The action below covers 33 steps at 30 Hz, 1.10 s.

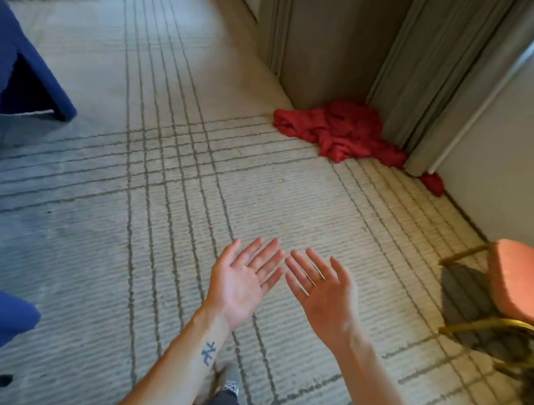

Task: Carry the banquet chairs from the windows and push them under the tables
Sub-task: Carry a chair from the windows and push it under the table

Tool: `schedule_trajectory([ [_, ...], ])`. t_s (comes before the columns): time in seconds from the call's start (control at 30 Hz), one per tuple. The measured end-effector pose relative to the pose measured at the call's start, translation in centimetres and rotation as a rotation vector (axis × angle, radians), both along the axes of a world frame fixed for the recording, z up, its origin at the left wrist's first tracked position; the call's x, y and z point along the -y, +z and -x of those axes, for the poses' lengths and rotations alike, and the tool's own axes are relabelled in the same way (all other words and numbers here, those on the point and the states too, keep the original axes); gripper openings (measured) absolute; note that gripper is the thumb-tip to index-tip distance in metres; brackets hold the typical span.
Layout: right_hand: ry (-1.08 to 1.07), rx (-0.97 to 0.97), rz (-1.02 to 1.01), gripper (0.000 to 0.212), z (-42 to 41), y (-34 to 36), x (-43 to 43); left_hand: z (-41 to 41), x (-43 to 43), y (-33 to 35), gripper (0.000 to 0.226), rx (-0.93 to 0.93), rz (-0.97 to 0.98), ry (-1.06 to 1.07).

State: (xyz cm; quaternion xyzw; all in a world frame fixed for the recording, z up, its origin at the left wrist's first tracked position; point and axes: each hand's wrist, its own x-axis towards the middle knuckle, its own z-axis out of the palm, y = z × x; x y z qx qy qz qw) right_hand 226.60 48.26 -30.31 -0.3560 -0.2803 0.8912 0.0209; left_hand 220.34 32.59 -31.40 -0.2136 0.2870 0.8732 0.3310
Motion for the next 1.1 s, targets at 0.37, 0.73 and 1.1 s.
schedule_trajectory([
  [0.37, -0.373, -0.049, -0.012, 0.049, 2.9, 0.9, -12.8, 8.2, -17.0, 1.0, 0.054, -0.028, -0.017, -0.408],
  [0.73, -0.537, -0.094, 0.039, 0.048, 5.1, -1.0, -32.8, 11.1, -38.3, 0.9, 0.057, -0.046, 0.055, -0.538],
  [1.1, -0.676, -0.076, 0.029, 0.048, 6.9, -1.4, -50.5, 14.9, -57.4, 0.5, 0.058, -0.037, 0.069, -0.668],
])
